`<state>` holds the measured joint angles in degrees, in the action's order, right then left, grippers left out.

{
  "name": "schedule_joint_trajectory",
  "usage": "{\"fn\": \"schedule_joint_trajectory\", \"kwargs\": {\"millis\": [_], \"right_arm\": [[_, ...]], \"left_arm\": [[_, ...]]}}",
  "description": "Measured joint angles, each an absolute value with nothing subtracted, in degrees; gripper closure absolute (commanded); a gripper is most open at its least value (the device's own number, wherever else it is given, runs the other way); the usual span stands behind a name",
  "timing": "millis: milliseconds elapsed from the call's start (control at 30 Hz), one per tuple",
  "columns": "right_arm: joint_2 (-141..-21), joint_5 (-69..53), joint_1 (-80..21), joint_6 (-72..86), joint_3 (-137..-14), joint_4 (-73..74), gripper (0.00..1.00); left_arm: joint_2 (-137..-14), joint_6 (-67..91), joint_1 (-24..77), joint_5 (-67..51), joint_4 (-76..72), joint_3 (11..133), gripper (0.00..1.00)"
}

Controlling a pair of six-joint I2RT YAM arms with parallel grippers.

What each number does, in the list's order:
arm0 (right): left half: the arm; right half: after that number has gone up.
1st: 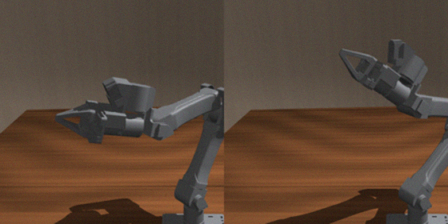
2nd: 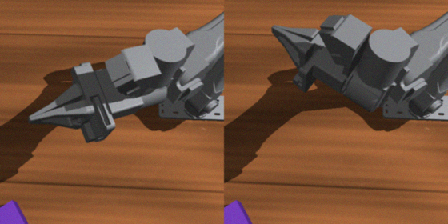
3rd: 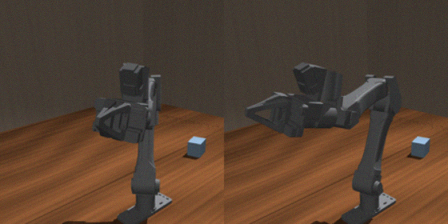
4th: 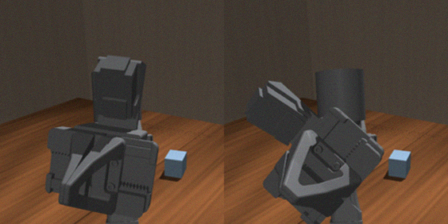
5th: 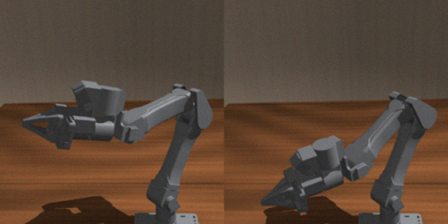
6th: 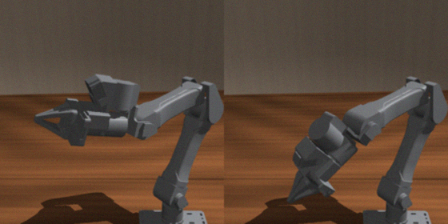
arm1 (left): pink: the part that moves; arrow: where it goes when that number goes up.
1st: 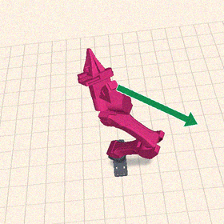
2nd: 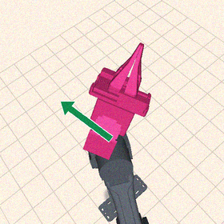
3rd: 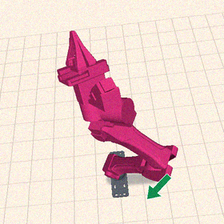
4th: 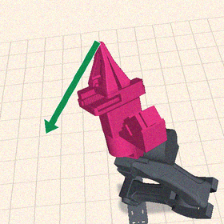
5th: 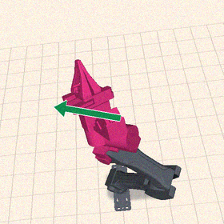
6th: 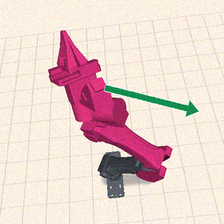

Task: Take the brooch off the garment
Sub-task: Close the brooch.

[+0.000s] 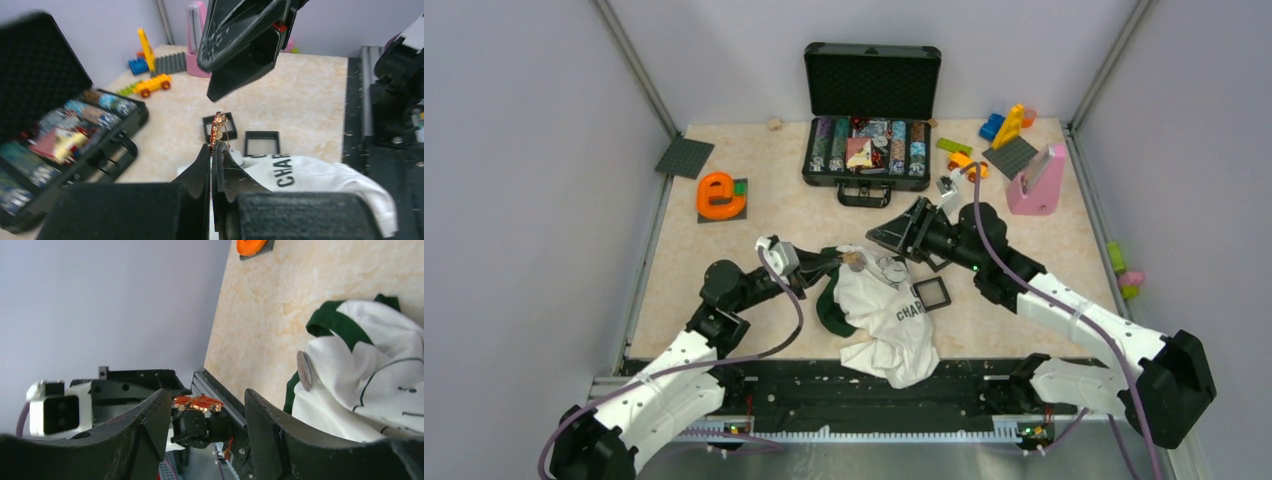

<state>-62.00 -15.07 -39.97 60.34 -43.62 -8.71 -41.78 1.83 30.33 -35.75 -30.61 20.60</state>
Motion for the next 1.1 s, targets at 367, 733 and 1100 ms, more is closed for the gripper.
{"fn": "schedule_joint_trajectory", "kwargs": {"millis": [367, 733, 1100], "right_arm": [[-63.33, -15.05, -40.6, 73.47, -43.94, -5.02, 0.5], [-66.63, -14.76, -43.66, 79.5, -43.94, -8.19, 0.59], [-68.49, -13.72, -45.12, 81.8, -43.94, -11.35, 0.81]], "left_arm": [[-43.07, -21.04, 34.06, -34.15, -33.12, 20.69, 1.0], [-43.4, -27.81, 34.54, -33.56, -32.8, 20.91, 1.0], [-43.4, -29.36, 34.7, -33.76, -32.49, 20.93, 1.0]]}}
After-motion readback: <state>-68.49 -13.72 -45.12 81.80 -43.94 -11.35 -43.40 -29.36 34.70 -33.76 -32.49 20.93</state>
